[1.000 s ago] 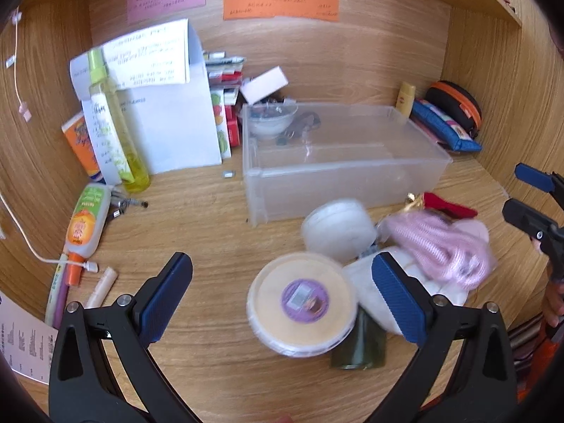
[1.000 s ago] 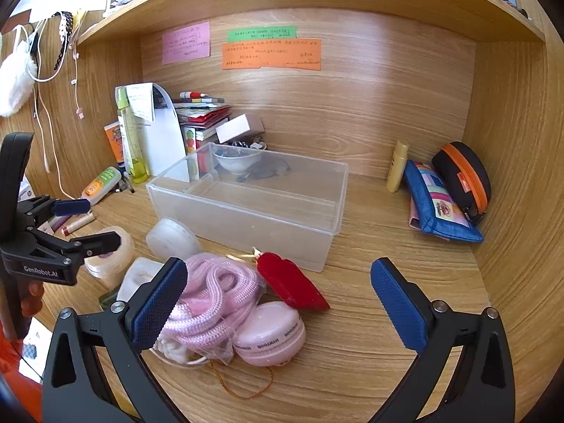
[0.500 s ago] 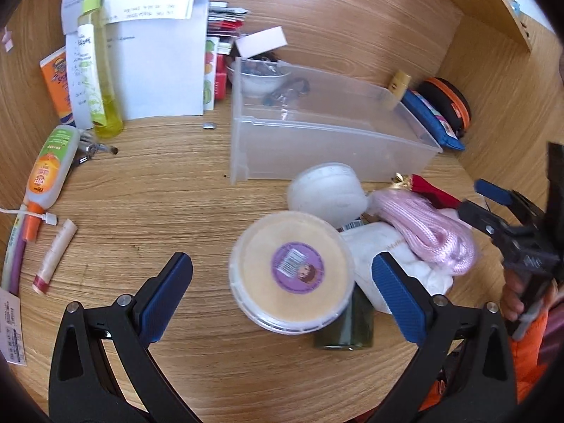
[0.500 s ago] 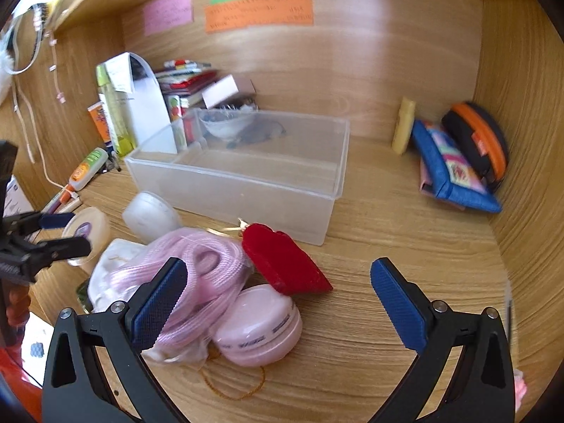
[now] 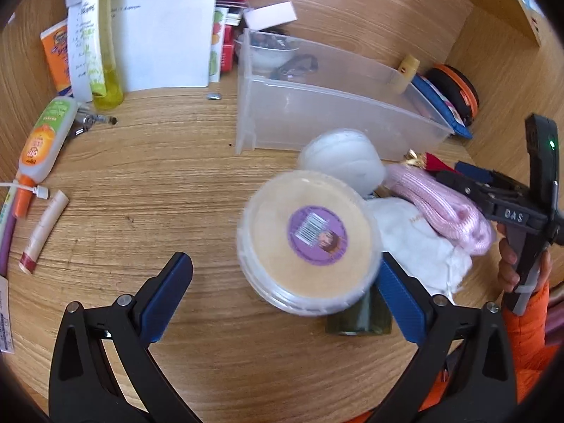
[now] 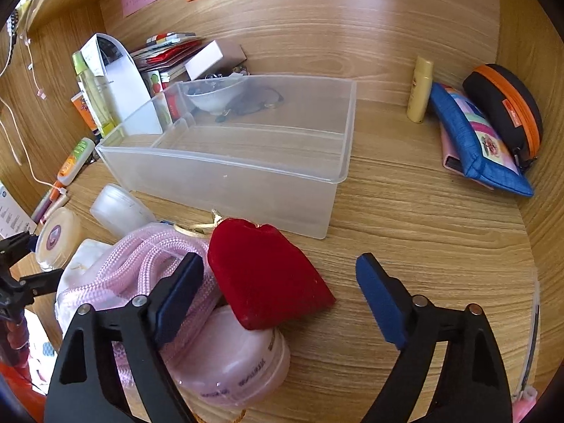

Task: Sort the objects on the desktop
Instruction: 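Grasp the round cream tub with the left gripper while the right grasps the red velvet pouch, then lift the cream tub with the left gripper while the right lifts the red pouch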

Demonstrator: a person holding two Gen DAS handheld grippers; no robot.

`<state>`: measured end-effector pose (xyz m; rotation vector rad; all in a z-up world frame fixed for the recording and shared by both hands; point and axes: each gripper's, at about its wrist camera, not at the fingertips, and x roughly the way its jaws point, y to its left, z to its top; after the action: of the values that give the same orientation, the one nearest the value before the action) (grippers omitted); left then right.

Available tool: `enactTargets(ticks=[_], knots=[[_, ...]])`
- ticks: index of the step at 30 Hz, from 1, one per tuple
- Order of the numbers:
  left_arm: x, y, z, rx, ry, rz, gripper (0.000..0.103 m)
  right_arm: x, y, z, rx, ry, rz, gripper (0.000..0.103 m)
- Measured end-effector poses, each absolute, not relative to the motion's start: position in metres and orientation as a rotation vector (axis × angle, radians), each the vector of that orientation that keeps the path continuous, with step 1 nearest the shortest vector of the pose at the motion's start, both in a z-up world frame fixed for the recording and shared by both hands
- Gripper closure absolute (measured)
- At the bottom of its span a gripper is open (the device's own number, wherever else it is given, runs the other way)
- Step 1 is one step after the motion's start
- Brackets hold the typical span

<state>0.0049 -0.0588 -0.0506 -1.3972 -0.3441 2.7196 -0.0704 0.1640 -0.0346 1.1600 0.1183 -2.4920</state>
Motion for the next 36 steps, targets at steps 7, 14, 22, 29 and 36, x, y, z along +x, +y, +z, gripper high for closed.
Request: enactTargets(ticks=[7, 14, 22, 29, 36], knots=[[-0.007, -0.065, -0.055, -1.370, -0.394, 2.765, 0.000, -0.071, 0.158, -0.037, 1.154, 0.165, -2.486, 0.049], [-0.017, -0.067, -0.055, -1.333, -0.354, 2.855, 0.007, -0.073, 0.155, -0.039, 1.137, 0.188, -2.489, 0.068], [-0.023, -0.054, -0.059, -1.351, -0.261, 2.879, 0.035, -0.075, 0.160, -0.034, 1.146, 0.114, -2.461, 0.086], [-0.022, -0.071, -0.059, -1.345, -0.354, 2.898, 0.036, -0.070, 0.173, -0.016, 1.075, 0.047, -2.487, 0.092], [-0.017, -0.080, -0.041, -1.280, -0.351, 2.960, 0.036, -0.059, 0.174, 0.008, 0.969, 0.025, -2.499, 0.092]])
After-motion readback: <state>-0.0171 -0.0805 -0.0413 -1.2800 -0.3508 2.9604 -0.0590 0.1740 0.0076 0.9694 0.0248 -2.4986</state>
